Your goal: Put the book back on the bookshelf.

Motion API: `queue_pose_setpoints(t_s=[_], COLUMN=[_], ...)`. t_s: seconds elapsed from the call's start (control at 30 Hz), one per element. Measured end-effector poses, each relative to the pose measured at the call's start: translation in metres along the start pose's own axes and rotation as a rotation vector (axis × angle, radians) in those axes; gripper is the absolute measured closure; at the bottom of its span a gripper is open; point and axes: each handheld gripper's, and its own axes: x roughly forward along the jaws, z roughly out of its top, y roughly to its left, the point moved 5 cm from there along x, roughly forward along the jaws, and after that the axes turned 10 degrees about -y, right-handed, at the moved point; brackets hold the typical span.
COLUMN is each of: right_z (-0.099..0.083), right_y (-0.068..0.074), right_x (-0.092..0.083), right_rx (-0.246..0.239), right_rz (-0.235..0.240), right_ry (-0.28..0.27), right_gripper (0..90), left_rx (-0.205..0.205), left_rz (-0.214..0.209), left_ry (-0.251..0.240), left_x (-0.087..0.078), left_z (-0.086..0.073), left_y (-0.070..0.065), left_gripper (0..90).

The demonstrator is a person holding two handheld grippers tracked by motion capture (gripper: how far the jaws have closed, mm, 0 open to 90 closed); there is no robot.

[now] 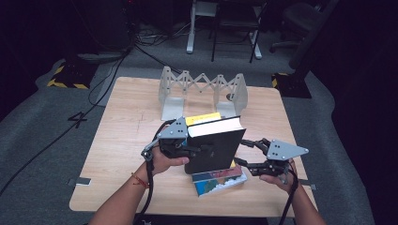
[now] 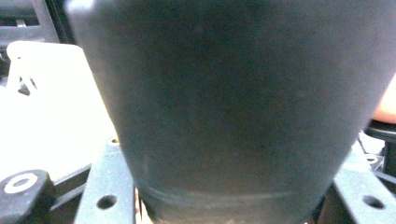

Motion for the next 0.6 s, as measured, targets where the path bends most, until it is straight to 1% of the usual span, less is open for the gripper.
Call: queue_pose_setpoints(t_s=[0.07,0.13,0.23,0.33,0.4,0.5,0.57,0.6], right_z=[-0.016,-0.035,-0.054,-0.072,-0.081,-0.095,-0.104,-0.109], right_y=[-0.003,-0.008,-0.012,-0.017,-0.018,-0.02,-0.021,-0.022], right_x=[-0.005,-0.01,-0.014,-0.017,-0.019,-0.022,-0.024,-0.025], right_rx=[0.003,0.034,0.056,0.037,0.065,0.062,0.089,0.091], right_rz=[-0.042,-0.063,-0.091,-0.127,-0.133,-0.148,-0.153,-0.158], right_ry=[0.06,0.111,0.165,0.238,0.256,0.313,0.332,0.342], right_gripper=[35.8,34.7,33.2,32.8,32.3,32.3,32.4,32.4], left_rx=[0.002,0.007,0.011,0.015,0.02,0.027,0.034,0.032], left_rz=[-0.003,-0.005,0.002,0.005,0.011,0.022,0.018,0.021], left_ry=[0.001,0.003,0.004,0.006,0.006,0.007,0.004,0.004], left_x=[0.0,-0.001,-0.001,-0.001,-0.001,-0.001,-0.001,-0.001], left_z=[0.0,0.0,0.0,-0.001,-0.001,-0.001,-0.001,-0.001], left_y=[-0.002,-0.004,-0.006,-0.008,-0.009,-0.011,-0.012,-0.013], left_gripper=[51.2,51.5,51.5,51.5,51.3,50.6,50.3,50.3])
